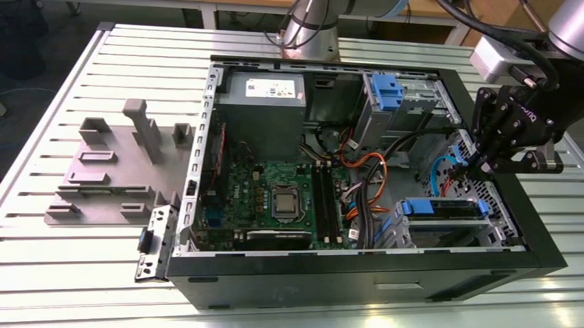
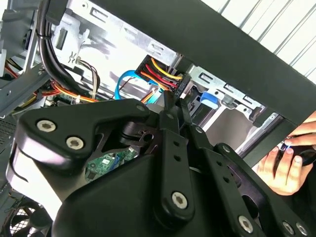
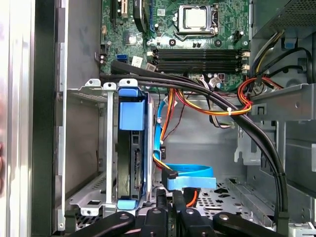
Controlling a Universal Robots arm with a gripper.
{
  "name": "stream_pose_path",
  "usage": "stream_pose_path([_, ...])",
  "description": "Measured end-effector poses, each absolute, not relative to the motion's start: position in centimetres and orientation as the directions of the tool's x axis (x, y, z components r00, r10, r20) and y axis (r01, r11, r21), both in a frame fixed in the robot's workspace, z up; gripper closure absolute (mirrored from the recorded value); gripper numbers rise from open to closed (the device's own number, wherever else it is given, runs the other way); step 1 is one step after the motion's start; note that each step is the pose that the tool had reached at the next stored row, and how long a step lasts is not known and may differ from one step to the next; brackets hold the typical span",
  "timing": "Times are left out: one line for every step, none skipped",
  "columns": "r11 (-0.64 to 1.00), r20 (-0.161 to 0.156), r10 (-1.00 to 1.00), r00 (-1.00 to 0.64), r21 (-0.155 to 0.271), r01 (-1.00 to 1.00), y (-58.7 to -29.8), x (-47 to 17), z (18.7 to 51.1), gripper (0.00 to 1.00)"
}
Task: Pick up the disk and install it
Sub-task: 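Insert the first disk wire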
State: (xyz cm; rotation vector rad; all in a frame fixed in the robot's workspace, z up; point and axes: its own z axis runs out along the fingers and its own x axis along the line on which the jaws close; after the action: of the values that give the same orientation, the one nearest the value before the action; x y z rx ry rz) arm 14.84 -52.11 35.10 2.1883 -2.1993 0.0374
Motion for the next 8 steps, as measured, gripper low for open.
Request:
stream_pose_path([0.005,0.045,-0.999,-0.005,0.01,-1.0,-52.11,14.81,35.1,0.84])
stream_pose_path([0.005,0.044,-0.999,-0.005,0.01,-1.0,-52.11,14.79,35.09,0.84])
stream_pose_path([0.005,0.045,-0.999,-0.005,0.01,-1.0,-52.11,14.78,35.1,0.84])
stream_pose_path([0.005,0.045,-0.999,-0.005,0.01,-1.0,-52.11,14.77,35.1,0.84])
stream_pose_path([0.005,0.045,-0.999,-0.005,0.01,-1.0,-52.11,14.76,35.1,0.84])
stream_pose_path([0.005,0.045,-0.999,-0.005,0.01,-1.0,-52.11,14.76,35.09,0.84])
stream_pose_path([0.005,0.045,-0.999,-0.005,0.01,-1.0,-52.11,14.75,35.09,0.84])
stream_pose_path([0.005,0.045,-0.999,-0.005,0.01,-1.0,-52.1,14.72,35.1,0.84])
